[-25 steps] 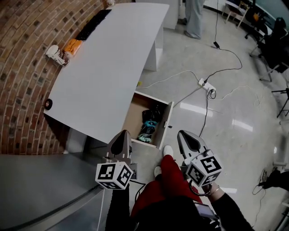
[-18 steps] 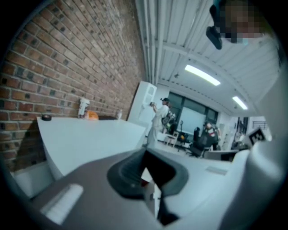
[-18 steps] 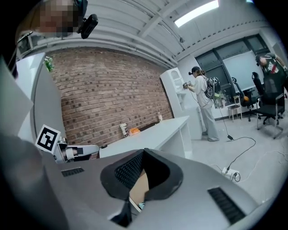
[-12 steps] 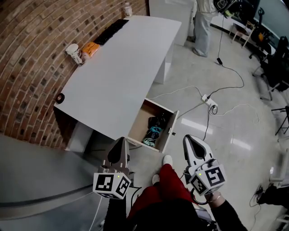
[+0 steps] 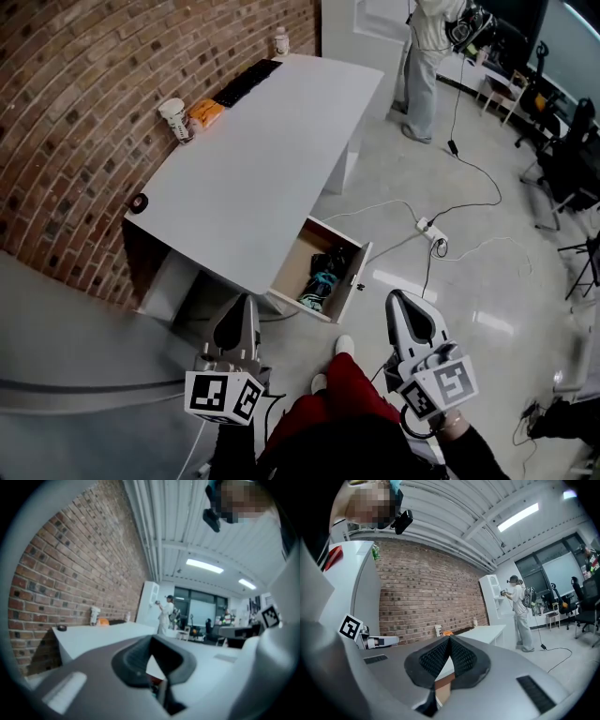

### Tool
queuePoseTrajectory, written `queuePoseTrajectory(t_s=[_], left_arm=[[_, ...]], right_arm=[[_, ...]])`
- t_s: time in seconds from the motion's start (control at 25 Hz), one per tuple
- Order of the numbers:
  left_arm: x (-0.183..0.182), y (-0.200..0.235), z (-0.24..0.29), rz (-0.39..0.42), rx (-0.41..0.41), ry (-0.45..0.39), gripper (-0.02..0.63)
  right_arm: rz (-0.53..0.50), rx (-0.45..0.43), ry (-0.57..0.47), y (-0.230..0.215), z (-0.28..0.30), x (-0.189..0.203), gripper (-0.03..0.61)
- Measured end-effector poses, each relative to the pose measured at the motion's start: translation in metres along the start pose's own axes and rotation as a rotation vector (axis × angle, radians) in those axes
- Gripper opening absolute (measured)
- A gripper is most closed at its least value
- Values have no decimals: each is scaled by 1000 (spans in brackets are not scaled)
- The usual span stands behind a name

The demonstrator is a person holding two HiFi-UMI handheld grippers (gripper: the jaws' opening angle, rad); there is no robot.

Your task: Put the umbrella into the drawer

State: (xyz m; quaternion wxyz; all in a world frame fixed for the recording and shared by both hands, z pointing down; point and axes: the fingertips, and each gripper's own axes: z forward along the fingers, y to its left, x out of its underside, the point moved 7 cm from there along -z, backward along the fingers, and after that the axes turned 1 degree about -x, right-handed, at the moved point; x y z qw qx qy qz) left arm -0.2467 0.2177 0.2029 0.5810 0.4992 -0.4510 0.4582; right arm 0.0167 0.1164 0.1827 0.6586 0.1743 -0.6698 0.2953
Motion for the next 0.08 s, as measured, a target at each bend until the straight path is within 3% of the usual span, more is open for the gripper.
queuePoseTrajectory(t_s=[0.08], left_arm=[[-2,1,-10,0,-2,-4,3]], right_arm=[[-5,-5,-15,7,-5,-4,9]])
